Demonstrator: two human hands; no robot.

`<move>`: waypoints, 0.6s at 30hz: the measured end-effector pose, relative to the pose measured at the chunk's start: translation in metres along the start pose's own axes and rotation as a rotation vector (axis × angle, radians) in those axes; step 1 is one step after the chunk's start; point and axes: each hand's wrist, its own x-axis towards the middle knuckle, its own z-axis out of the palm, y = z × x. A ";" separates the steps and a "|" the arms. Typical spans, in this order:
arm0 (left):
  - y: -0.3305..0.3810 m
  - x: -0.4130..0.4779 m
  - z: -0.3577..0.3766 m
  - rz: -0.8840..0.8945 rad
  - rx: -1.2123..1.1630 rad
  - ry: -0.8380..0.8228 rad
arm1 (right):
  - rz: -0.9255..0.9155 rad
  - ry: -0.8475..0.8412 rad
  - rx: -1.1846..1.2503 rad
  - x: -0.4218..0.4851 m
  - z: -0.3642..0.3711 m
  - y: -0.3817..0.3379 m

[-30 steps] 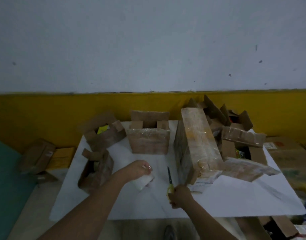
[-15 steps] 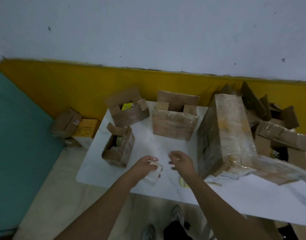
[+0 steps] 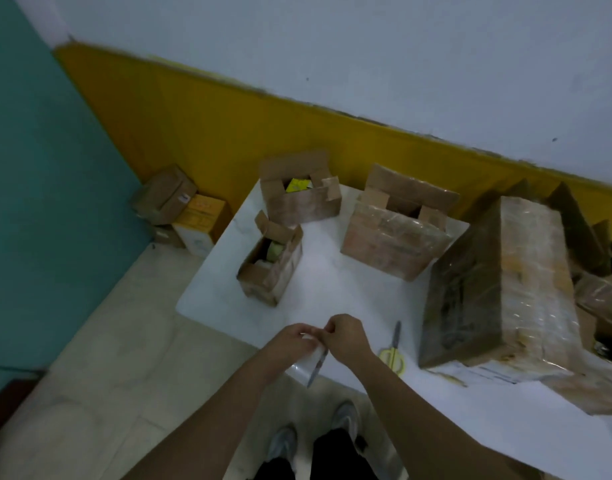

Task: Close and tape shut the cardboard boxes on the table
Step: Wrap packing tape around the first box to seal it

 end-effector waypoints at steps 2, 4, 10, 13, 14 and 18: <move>-0.010 0.005 0.000 -0.016 -0.045 0.008 | -0.019 -0.008 -0.030 0.008 0.014 0.004; -0.019 0.013 0.001 -0.030 -0.037 0.024 | -0.050 -0.018 -0.061 0.018 0.025 0.006; -0.057 0.036 0.010 -0.044 0.088 0.142 | -0.086 -0.072 -0.058 0.055 0.047 0.018; -0.071 0.044 0.018 -0.059 0.038 0.234 | -0.079 -0.075 -0.017 0.067 0.061 0.026; -0.075 0.047 0.020 -0.071 0.056 0.260 | -0.072 -0.075 -0.024 0.069 0.065 0.028; -0.095 0.042 0.030 -0.195 0.188 0.317 | 0.001 -0.013 0.018 0.083 0.071 0.045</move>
